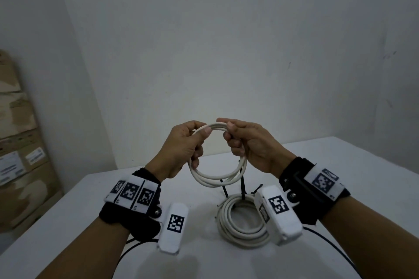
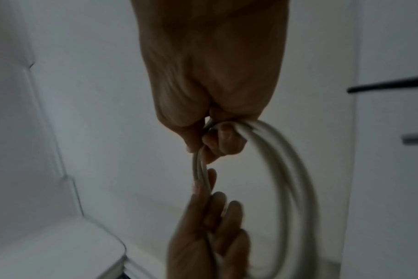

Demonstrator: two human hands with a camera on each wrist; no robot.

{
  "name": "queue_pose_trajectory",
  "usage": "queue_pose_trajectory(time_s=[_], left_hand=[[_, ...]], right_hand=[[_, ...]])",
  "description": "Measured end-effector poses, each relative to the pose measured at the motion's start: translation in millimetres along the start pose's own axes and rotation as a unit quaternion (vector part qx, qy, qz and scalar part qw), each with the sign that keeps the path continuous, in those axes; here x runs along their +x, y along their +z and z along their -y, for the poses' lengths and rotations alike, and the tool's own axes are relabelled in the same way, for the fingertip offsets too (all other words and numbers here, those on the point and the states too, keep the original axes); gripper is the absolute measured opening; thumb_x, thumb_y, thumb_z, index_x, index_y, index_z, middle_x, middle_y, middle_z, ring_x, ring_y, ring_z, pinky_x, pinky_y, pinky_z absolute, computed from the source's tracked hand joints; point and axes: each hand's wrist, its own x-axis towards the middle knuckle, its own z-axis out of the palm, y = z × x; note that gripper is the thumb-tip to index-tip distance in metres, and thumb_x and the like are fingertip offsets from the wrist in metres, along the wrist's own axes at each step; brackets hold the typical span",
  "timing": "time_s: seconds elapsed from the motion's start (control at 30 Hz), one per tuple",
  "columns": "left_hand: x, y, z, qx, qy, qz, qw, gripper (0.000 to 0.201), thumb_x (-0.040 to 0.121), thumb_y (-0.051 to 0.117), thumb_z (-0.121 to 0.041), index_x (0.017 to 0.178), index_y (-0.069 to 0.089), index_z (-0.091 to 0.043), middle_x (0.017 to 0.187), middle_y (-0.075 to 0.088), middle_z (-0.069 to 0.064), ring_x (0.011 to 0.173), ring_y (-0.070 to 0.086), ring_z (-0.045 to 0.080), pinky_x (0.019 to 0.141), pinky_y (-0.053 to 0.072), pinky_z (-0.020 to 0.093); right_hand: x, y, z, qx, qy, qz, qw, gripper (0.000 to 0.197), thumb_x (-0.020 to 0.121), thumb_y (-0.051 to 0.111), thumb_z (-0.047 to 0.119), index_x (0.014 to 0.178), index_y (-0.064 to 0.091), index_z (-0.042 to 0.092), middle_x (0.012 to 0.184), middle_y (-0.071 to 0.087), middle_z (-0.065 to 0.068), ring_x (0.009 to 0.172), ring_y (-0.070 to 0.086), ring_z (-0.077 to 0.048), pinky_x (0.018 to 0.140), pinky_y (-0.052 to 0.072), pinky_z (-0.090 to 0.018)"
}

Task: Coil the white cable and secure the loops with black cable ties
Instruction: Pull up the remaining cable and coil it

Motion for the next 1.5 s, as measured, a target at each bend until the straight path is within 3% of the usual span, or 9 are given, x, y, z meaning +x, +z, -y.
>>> queue_pose_trajectory(time_s=[0.17, 0.33, 0.5, 0.83, 0.93, 1.07, 1.23, 1.37, 1.5], left_hand=[[3.2, 1.4, 0.0, -0.087, -0.027, -0.047, 0.995, 0.016, 0.098, 0.052, -0.020, 0.100, 0.060, -0.006, 0.057, 0.029, -0.001, 0.038, 0.025, 0.008, 0.034, 0.023, 0.015], [1.3, 6.7, 2.7, -0.092, -0.029, -0.054, 0.994, 0.020, 0.097, 0.054, -0.019, 0.108, 0.065, -0.005, 0.051, 0.031, -0.005, 0.036, 0.024, 0.007, 0.033, 0.022, 0.015], [1.4, 2.5, 3.2, -0.113, -0.023, -0.071, 0.991, 0.019, 0.097, 0.054, -0.016, 0.106, 0.067, -0.007, 0.054, 0.029, -0.003, 0.037, 0.024, 0.008, 0.034, 0.023, 0.015], [-10.5, -4.0, 13.5, -0.178, -0.077, -0.027, 0.981, 0.013, 0.094, 0.056, -0.015, 0.099, 0.065, -0.008, 0.057, 0.029, -0.001, 0.041, 0.030, 0.011, 0.036, 0.031, 0.020], [-11.8, -4.0, 14.4, -0.158, -0.090, -0.042, 0.982, 0.015, 0.095, 0.055, -0.012, 0.103, 0.065, -0.004, 0.054, 0.028, -0.004, 0.040, 0.027, 0.009, 0.034, 0.026, 0.016], [-14.4, -4.1, 12.2, -0.128, -0.088, -0.024, 0.988, 0.021, 0.096, 0.052, -0.012, 0.108, 0.065, 0.000, 0.054, 0.026, -0.004, 0.041, 0.024, 0.008, 0.033, 0.022, 0.017], [-16.7, -7.7, 9.2, -0.158, -0.107, -0.015, 0.982, 0.009, 0.093, 0.048, -0.010, 0.086, 0.052, -0.007, 0.054, 0.030, -0.001, 0.036, 0.024, 0.009, 0.034, 0.017, 0.014], [-19.6, -11.4, 13.4, -0.176, -0.102, 0.001, 0.979, 0.016, 0.094, 0.043, -0.008, 0.078, 0.040, -0.010, 0.053, 0.036, 0.002, 0.039, 0.031, 0.013, 0.034, 0.025, 0.018], [-24.3, -19.4, 12.1, -0.126, -0.103, 0.016, 0.987, 0.014, 0.098, 0.047, -0.018, 0.094, 0.052, -0.005, 0.065, 0.056, 0.009, 0.055, 0.052, 0.019, 0.049, 0.047, 0.030]], right_hand=[[-4.1, 8.2, -9.6, -0.051, -0.037, -0.025, 0.998, 0.024, 0.098, 0.050, 0.019, 0.118, 0.062, 0.012, 0.067, 0.054, -0.005, 0.053, 0.051, -0.014, 0.049, 0.048, -0.026], [-4.3, 14.6, -18.7, 0.118, 0.004, -0.070, 0.990, 0.020, 0.097, 0.050, 0.030, 0.108, 0.056, 0.014, 0.058, 0.029, 0.004, 0.042, 0.025, -0.005, 0.033, 0.022, -0.015], [-12.2, 31.7, -39.6, 0.187, 0.035, -0.121, 0.974, 0.046, 0.096, 0.037, 0.054, 0.095, 0.058, 0.013, 0.053, 0.035, 0.000, 0.044, 0.036, -0.013, 0.046, 0.046, -0.026], [-5.4, 24.9, -48.8, -0.092, -0.115, -0.242, 0.959, 0.027, 0.098, 0.038, 0.044, 0.091, 0.047, 0.020, 0.063, 0.043, -0.004, 0.039, 0.037, -0.010, 0.035, 0.039, -0.022], [-3.4, 16.6, -42.4, -0.279, -0.223, -0.258, 0.898, 0.032, 0.095, 0.041, 0.047, 0.125, 0.041, 0.035, 0.107, 0.050, -0.004, 0.071, 0.058, -0.014, 0.050, 0.051, -0.029], [9.0, 2.8, -25.8, -0.659, -0.340, -0.120, 0.661, 0.049, 0.097, 0.031, 0.047, 0.130, 0.054, 0.019, 0.121, 0.058, -0.009, 0.103, 0.058, -0.024, 0.081, 0.045, -0.033], [9.3, 13.9, -21.2, -0.392, -0.070, 0.037, 0.917, 0.034, 0.103, 0.036, 0.029, 0.105, 0.062, 0.008, 0.069, 0.062, -0.003, 0.048, 0.058, -0.023, 0.047, 0.043, -0.025], [8.4, 22.4, -22.3, -0.277, -0.043, 0.031, 0.959, 0.031, 0.102, 0.039, 0.021, 0.100, 0.062, 0.001, 0.061, 0.041, -0.002, 0.046, 0.037, -0.013, 0.043, 0.030, -0.022], [13.9, 22.9, -28.8, -0.378, -0.117, -0.005, 0.918, 0.023, 0.101, 0.042, 0.017, 0.087, 0.060, 0.015, 0.060, 0.039, 0.004, 0.051, 0.034, -0.012, 0.049, 0.030, -0.025]])
